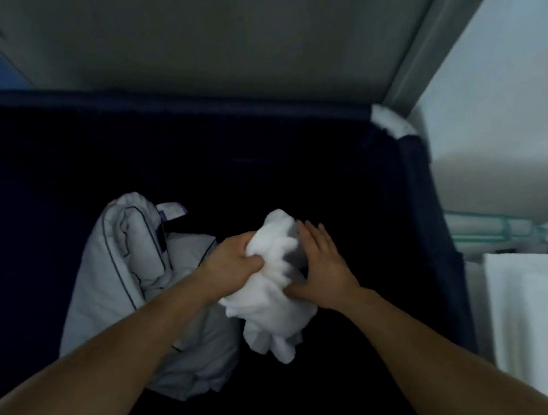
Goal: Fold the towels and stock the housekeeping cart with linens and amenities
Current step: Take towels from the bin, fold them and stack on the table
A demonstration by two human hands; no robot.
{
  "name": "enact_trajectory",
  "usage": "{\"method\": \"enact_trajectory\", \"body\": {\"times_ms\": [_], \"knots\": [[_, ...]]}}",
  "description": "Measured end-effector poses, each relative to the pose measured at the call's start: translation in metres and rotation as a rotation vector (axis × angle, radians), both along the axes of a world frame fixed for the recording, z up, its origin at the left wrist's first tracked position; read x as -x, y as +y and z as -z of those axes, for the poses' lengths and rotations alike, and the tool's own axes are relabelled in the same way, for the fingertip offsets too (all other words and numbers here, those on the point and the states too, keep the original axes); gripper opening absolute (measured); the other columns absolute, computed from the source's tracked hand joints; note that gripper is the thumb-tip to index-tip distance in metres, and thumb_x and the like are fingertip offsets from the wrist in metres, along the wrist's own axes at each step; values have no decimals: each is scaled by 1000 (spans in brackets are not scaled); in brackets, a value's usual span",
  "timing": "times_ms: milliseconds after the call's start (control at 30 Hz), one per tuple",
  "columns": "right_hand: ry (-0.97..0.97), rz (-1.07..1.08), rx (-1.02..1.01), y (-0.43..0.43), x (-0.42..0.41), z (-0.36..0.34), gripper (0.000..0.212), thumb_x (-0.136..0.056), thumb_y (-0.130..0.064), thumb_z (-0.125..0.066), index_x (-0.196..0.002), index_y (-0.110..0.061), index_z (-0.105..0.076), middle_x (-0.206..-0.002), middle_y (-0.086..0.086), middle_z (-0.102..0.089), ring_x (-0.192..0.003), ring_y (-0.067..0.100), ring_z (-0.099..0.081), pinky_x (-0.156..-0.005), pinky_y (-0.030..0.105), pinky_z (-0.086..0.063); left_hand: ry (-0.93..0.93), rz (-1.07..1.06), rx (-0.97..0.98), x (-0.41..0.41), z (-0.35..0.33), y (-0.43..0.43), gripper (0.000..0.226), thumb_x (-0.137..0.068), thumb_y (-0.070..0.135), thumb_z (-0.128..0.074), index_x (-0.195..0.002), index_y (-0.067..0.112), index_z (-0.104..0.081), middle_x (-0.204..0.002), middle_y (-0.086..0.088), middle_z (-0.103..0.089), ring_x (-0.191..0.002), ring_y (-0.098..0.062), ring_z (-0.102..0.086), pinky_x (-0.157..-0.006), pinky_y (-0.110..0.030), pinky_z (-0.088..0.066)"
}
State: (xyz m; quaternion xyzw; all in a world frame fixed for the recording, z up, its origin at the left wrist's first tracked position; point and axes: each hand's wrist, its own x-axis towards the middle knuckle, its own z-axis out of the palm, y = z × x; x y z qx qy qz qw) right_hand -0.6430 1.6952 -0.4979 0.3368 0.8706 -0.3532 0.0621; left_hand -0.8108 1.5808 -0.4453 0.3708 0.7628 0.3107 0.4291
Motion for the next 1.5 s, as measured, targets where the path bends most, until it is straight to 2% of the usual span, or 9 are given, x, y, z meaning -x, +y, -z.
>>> {"method": "enact_trajectory", "body": {"times_ms": [133,233,333,467,800,1100,1333,1400,1500], "knots": [[147,-35,31,2,-21,-68,154,-49,-60,-86,-153,-25,20,-160,-17,18,-149,12,19,-124,37,-1,75,72,-176,-15,-115,-4,33,-83,2,-63,-103,28,-66,-88,17,-66,-77,5,-62,-66,-11,-44],[346,85,99,1,-30,-120,153,-35,-61,-90,-152,-46,8,-157,-29,-9,-149,4,-13,-121,28,-22,-30,5,-354,-32,-194,-5,32,-71,13,-60,-97,31,-68,-89,10,-72,-86,-4,-68,-72,-22,-54],[419,246,286,-14,-41,-164,109,-38,-45,-83,-136,-54,-36,-116,-30,-58,-117,0,-58,-83,13,-53,-126,-12,-495,-56,-251,-6,36,-68,8,-54,-94,26,-72,-90,5,-74,-86,-13,-70,-70,-26,-57],[703,466,378,-38,-63,-220,42,-51,-53,-86,-88,-60,-67,-94,-28,-71,-85,-9,-67,-59,9,-52,-161,-77,-630,-85,-304,-18,41,-66,9,-51,-102,11,-69,-97,-7,-70,-95,-23,-67,-78,-35,-57],[1099,718,305,-62,-153,-396,28,-63,-25,-75,-90,-20,-77,-91,5,-77,-87,23,-73,-73,38,-59,-298,-221,-885,-165,-412,-24,34,-85,8,-55,-118,11,-63,-116,-12,-68,-108,-29,-66,-90,-49,-57],[1125,830,170,-33,-293,-490,8,-75,-14,-75,-82,-15,-73,-72,3,-75,-63,18,-73,-53,29,-57,-434,-177,-895,-267,-464,31,14,-83,9,-60,-93,15,-67,-93,-5,-70,-82,-22,-70,-61,-31,-57],[995,850,258,17,-385,-470,17,-75,-19,-81,-85,-9,-71,-69,7,-74,-58,21,-71,-48,31,-56,-659,-259,-664,-350,-423,95,12,-87,5,-63,-77,0,-64,-59,-9,-68,-50,-20,-67,-45,-29,-53],[968,879,290,36,-404,-441,19,-76,-22,-82,-84,-9,-72,-70,8,-74,-60,23,-72,-49,33,-57,-596,-280,-589,-370,-398,113,12,-87,8,-63,-78,1,-65,-63,-10,-68,-54,-23,-68,-48,-30,-53],[734,938,307,61,-426,-372,29,-82,-34,-79,-85,-7,-69,-80,15,-73,-70,30,-71,-63,43,-60,-188,-291,-479,-383,-344,130,13,-87,13,-59,-77,3,-60,-76,-13,-59,-68,-27,-59,-60,-33,-48]]}}
